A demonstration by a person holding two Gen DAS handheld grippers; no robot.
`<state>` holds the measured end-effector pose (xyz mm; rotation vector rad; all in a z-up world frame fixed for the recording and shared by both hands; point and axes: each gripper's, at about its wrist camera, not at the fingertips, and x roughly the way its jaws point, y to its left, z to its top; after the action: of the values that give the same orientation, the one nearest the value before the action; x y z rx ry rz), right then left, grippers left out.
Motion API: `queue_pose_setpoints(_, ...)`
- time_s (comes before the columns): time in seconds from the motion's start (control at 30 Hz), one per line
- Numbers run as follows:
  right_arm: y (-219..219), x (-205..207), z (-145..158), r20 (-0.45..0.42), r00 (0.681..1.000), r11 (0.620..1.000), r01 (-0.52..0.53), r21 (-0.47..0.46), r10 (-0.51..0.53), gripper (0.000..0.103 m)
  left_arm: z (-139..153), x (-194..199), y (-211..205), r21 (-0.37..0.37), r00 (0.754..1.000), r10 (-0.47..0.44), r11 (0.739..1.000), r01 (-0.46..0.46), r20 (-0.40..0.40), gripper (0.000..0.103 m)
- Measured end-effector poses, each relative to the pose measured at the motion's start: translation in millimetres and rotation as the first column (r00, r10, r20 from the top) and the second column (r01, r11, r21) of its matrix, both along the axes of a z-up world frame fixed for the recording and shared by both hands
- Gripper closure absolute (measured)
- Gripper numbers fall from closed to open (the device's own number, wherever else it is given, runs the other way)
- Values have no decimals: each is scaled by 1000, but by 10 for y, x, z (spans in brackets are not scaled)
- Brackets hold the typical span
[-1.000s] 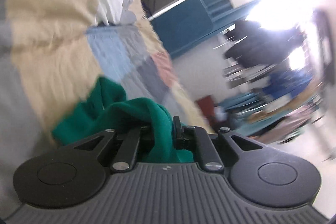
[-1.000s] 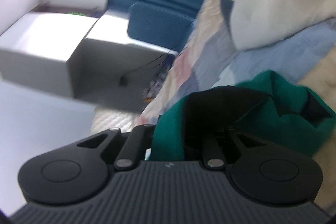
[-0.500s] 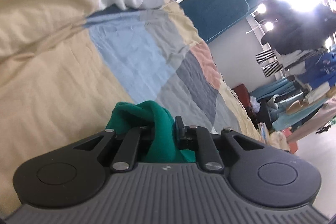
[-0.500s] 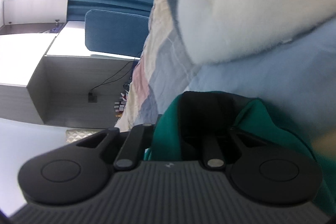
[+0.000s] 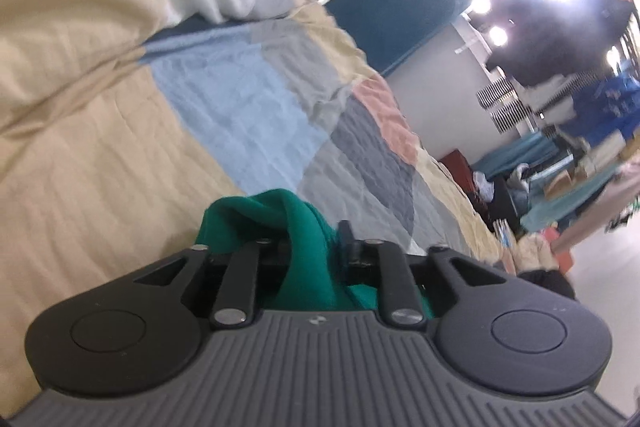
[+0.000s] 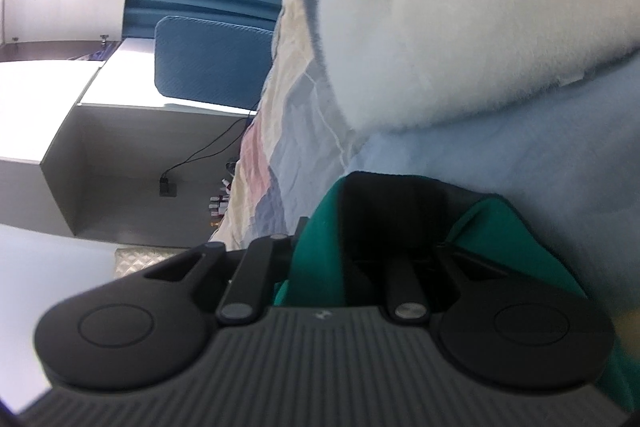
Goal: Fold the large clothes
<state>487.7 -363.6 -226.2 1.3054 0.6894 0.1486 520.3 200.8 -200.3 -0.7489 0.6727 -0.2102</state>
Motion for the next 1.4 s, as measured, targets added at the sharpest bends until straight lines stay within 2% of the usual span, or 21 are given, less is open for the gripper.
queue_pose_setpoints(0.03,2,0,32,10,1000,1000,-3,-1,3,78,50,-79,3,2,1000,3,1000,-3,6,42)
queue_pose_setpoints(0.07,3,-36,91,28,1000,1000,-13,-12,14,75,96,-157,11,1,1000,12,1000,-12,12,30)
queue_pose_setpoints(0.13,19,-128,228,56,998,999,-23,-46,26,57,215,-372,35,0,998,26,1000,-26,52,30)
queue_pose_setpoints(0.2,35,-244,370,88,995,997,-35,-68,41,45,328,-598,53,23,995,57,998,-59,86,30)
queue_pose_setpoints(0.3,98,-476,630,129,988,982,-58,-179,82,44,520,-981,-38,153,984,116,979,-136,134,30)
queue_pose_setpoints(0.37,154,-666,807,146,985,962,-51,-267,93,44,616,-1202,-131,218,980,112,965,-146,164,30)
queue_pose_setpoints(0.47,238,-913,1006,186,973,936,-67,-345,138,44,741,-1495,-377,302,976,62,945,-124,207,30)
queue_pose_setpoints(0.57,395,-1087,1141,217,955,904,-96,-417,202,43,780,-1603,-633,332,981,-14,942,-53,196,30)
queue_pose_setpoints(0.63,550,-1126,1195,216,942,865,-123,-487,255,44,746,-1585,-795,360,988,-38,933,-18,148,30)
queue_pose_setpoints(0.77,935,-1067,1174,139,919,728,-194,-657,370,45,555,-1463,-949,399,996,-44,917,9,78,31)
queue_pose_setpoints(0.87,1114,-958,1039,71,910,654,-238,-718,409,52,385,-1381,-957,419,998,-36,908,15,42,31)
queue_pose_setpoints(0.93,1218,-857,962,37,905,607,-253,-753,423,54,303,-1322,-940,433,999,-34,901,12,42,31)
queue_pose_setpoints(1.03,1341,-733,921,24,903,556,-243,-795,429,54,255,-1227,-939,463,997,-29,886,-5,66,31)
queue_pose_setpoints(1.13,1431,-546,872,13,902,532,-242,-812,431,54,221,-1094,-927,489,997,-12,872,-28,78,31)
queue_pose_setpoints(1.2,1496,-433,834,-4,896,501,-251,-828,443,54,194,-1000,-899,485,997,-6,874,-36,83,31)
queue_pose_setpoints(1.27,1574,-310,757,-43,890,453,-272,-849,454,54,186,-889,-865,477,997,-4,878,-35,81,31)
queue_pose_setpoints(1.4,1666,-159,681,-92,873,386,-304,-871,479,54,160,-679,-762,432,997,17,900,-50,78,30)
